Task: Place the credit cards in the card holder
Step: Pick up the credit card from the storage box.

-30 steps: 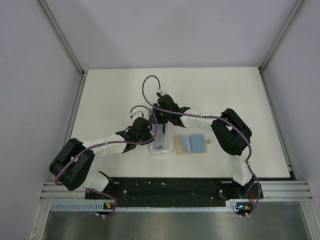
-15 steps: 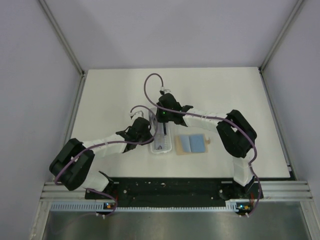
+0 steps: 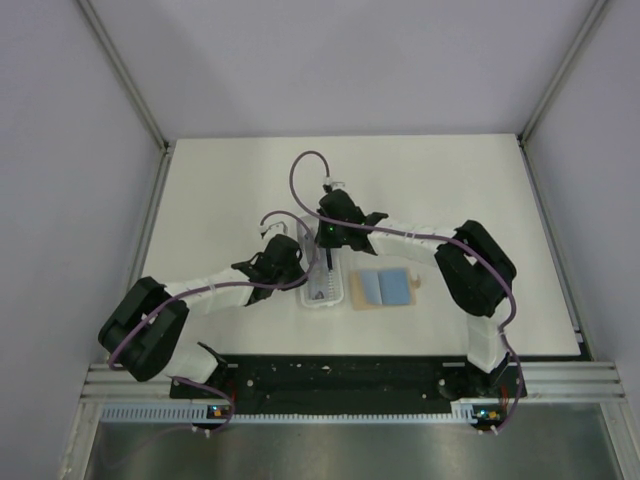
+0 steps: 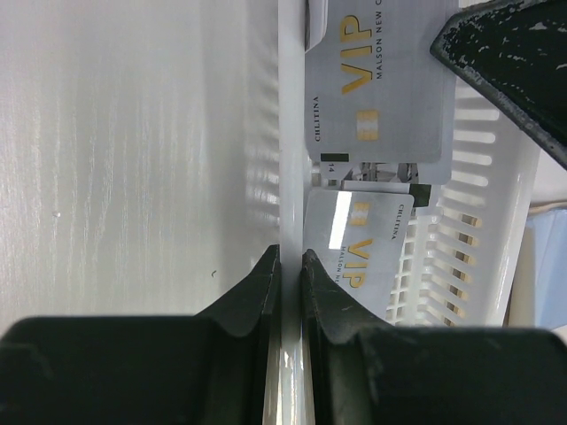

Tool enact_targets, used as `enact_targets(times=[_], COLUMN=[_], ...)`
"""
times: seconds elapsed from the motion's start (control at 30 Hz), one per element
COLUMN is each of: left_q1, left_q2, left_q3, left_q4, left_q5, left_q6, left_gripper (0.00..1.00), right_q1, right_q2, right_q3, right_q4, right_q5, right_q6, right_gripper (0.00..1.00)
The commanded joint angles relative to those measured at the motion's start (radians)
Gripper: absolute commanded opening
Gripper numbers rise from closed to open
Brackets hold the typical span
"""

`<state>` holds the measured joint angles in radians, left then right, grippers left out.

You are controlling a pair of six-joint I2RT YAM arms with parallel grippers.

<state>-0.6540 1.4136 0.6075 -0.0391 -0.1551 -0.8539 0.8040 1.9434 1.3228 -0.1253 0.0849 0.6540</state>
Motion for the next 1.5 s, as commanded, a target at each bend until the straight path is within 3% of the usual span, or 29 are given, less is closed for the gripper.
enact_targets(times=[0.0, 0.2, 0.33, 0.67, 0.7, 0.83, 1.27, 1.47], left_q1=[-0.003, -0.001, -0.002, -0.001, -0.001, -0.003, -0.001, 0.001], left_q2=[-0.015, -0.025, -0.053, -0.171, -0.179, -0.196, -0.212, -0.238], left_q3=[0.005, 0.023, 0.028, 0.058, 0.061, 0.074, 0.098, 0.091], left_q4=[-0.061, -0.062, -0.061, -0.084, -0.084, -0.096, -0.113, -0.044], left_q5=[-0.018, 0.012, 0.031, 0.083, 0.091, 0.101, 0.061, 0.097], left_q6=[0.015, 0.036, 0.038, 0.072, 0.075, 0.087, 0.095, 0.087], left_gripper=[0.0, 0.0, 0.11, 0.24, 0.3, 0.37, 0.4, 0.41], right_q1=[0.0, -0.008, -0.025, -0.072, -0.075, -0.081, -0.104, -0.15], right_q2=[-0.073, -0.138, -0.187, -0.244, -0.248, -0.264, -0.336, -0.402], right_q3=[-0.011, -0.04, -0.088, -0.192, -0.204, -0.247, -0.33, -0.441], right_q4=[0.016, 0.055, 0.087, 0.194, 0.213, 0.266, 0.291, 0.387], right_q5=[-0.002, -0.048, -0.082, -0.209, -0.226, -0.254, -0.26, -0.327], right_q6=[-0.016, -0.014, -0.002, 0.038, 0.041, 0.059, 0.093, 0.163], right_gripper=[0.0, 0.0, 0.0, 0.0, 0.0, 0.0, 0.0, 0.0])
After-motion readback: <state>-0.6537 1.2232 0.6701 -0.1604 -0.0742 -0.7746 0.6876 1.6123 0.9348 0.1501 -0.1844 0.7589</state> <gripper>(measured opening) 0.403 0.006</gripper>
